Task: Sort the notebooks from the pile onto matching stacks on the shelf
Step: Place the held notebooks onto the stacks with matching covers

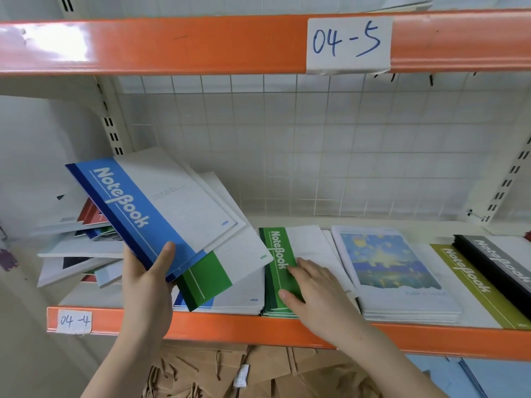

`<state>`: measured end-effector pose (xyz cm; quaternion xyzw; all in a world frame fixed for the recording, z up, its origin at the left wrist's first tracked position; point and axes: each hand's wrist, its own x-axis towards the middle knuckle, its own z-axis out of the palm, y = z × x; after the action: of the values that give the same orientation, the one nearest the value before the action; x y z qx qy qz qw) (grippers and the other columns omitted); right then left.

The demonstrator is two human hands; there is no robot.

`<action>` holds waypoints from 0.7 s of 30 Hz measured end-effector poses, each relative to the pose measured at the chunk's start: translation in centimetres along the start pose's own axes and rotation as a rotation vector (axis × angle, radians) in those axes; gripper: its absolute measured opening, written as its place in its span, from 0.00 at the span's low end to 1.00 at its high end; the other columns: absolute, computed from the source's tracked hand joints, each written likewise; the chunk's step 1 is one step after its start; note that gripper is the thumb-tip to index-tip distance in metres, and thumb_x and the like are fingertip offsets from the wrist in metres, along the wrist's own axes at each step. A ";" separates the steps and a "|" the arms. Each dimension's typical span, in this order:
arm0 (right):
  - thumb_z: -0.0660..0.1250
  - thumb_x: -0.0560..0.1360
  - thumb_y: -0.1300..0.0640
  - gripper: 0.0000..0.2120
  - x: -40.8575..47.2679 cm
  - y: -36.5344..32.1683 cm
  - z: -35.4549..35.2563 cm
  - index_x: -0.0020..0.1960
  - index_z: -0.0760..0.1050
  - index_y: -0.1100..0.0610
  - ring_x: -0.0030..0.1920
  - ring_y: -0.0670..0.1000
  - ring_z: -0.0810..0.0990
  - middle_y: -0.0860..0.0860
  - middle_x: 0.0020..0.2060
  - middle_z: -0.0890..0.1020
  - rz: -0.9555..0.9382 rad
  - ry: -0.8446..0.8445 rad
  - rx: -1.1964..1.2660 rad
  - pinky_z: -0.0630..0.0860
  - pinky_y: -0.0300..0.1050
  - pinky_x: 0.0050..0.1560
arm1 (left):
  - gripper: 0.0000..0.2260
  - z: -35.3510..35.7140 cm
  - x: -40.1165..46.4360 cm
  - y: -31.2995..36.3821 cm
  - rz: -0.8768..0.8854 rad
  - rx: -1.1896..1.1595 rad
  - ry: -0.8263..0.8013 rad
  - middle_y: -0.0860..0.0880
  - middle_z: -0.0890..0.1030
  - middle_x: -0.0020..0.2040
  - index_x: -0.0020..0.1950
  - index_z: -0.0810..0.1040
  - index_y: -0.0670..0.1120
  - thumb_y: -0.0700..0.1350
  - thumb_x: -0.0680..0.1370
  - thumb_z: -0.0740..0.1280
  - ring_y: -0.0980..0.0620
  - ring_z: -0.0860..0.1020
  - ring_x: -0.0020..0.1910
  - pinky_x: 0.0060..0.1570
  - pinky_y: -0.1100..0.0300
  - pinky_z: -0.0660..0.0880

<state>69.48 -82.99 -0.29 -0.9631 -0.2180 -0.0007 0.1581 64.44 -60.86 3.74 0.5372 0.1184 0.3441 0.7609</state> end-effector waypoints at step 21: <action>0.52 0.79 0.40 0.28 0.9 -1.9 -0.3 0.74 0.58 0.54 0.73 0.51 0.57 0.51 0.73 0.61 0.001 -0.015 -0.035 0.58 0.50 0.73 | 0.15 0.4 0.4 0.6 -0.035 -0.009 -0.019 0.59 0.79 0.48 0.65 0.69 0.49 0.36 0.80 0.60 0.59 0.78 0.45 0.41 0.64 0.75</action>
<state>69.56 -81.09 0.65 -0.9657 -0.2188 0.0029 0.1395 64.72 -60.80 4.50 0.5349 0.1191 0.3264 0.7702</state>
